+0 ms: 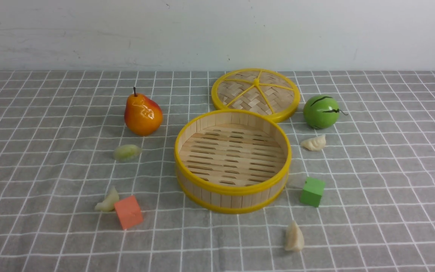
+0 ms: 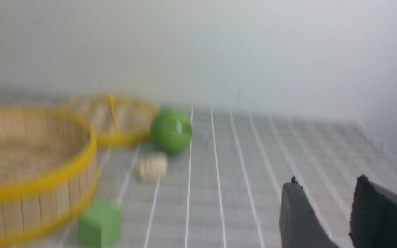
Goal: Put the dumplings into the steamer on the table with the grey tablecloth.
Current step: 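Reach for and grasp a dumpling on the table with the left gripper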
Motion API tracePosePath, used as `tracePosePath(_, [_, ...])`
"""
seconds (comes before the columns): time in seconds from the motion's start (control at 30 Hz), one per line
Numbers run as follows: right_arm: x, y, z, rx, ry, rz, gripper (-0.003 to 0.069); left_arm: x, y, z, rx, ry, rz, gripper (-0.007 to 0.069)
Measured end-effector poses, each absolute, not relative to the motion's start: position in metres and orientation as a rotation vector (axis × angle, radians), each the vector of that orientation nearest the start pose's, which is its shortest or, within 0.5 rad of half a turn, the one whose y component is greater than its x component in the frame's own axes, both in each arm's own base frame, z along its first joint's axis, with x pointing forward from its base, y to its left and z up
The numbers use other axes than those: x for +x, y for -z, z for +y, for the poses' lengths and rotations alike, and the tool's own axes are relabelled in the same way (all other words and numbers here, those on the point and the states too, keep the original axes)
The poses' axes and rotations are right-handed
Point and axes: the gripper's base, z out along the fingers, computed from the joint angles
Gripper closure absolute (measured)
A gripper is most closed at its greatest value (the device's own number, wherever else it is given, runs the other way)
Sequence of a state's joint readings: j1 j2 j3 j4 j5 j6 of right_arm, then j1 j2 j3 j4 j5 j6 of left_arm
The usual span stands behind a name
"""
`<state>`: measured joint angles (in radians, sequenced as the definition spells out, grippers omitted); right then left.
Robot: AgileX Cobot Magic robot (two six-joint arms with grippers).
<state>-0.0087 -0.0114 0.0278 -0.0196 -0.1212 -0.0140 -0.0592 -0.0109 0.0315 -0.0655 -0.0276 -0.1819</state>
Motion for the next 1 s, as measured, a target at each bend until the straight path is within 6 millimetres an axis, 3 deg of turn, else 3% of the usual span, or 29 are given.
tracePosePath(0.1, [0.050,-0.233,0.000,-0.012,0.021,1.181,0.0419,0.054,-0.219,-0.002,-0.134,0.252,1.325,0.0600])
tracePosePath(0.2, [0.033,-0.259,0.001,0.017,-0.059,0.837,0.0419,0.047,-0.239,0.000,-0.127,0.263,1.090,0.0594])
tracePosePath(0.3, [0.021,-0.270,0.001,0.039,-0.153,0.652,0.0419,0.036,-0.255,0.001,-0.179,0.396,0.868,0.0589])
tracePosePath(0.43, [0.023,-0.270,0.002,0.077,-0.258,0.682,0.0419,0.031,-0.263,0.002,-0.257,0.594,0.774,0.0587])
tracePosePath(0.53, [0.029,-0.284,0.001,0.130,-0.317,0.825,0.0440,0.031,-0.292,-0.001,-0.269,0.659,0.848,0.0607])
tracePosePath(0.7, [0.043,-0.322,0.001,0.140,-0.261,1.044,0.0603,0.047,-0.357,-0.005,-0.213,0.523,1.060,0.0638])
tracePosePath(0.77, [0.069,-0.331,0.000,0.127,-0.174,1.277,0.0676,0.081,-0.383,-0.006,-0.249,0.458,1.251,0.0638])
tracePosePath(0.87, [0.098,-0.318,0.000,0.103,-0.104,1.495,0.0678,0.130,-0.375,-0.008,-0.295,0.431,1.440,0.0638])
tracePosePath(0.93, [0.122,-0.301,0.001,0.092,-0.095,1.682,0.0678,0.172,-0.359,-0.010,-0.347,0.402,1.620,0.0638])
tracePosePath(0.97, [0.124,-0.300,0.002,0.091,-0.099,1.693,0.0678,0.172,-0.359,-0.010,-0.347,0.402,1.620,0.0638])
tracePosePath(1.0, [0.137,-0.291,0.006,0.086,-0.110,1.844,0.0678,0.204,-0.346,-0.013,-0.384,0.367,1.807,0.0638])
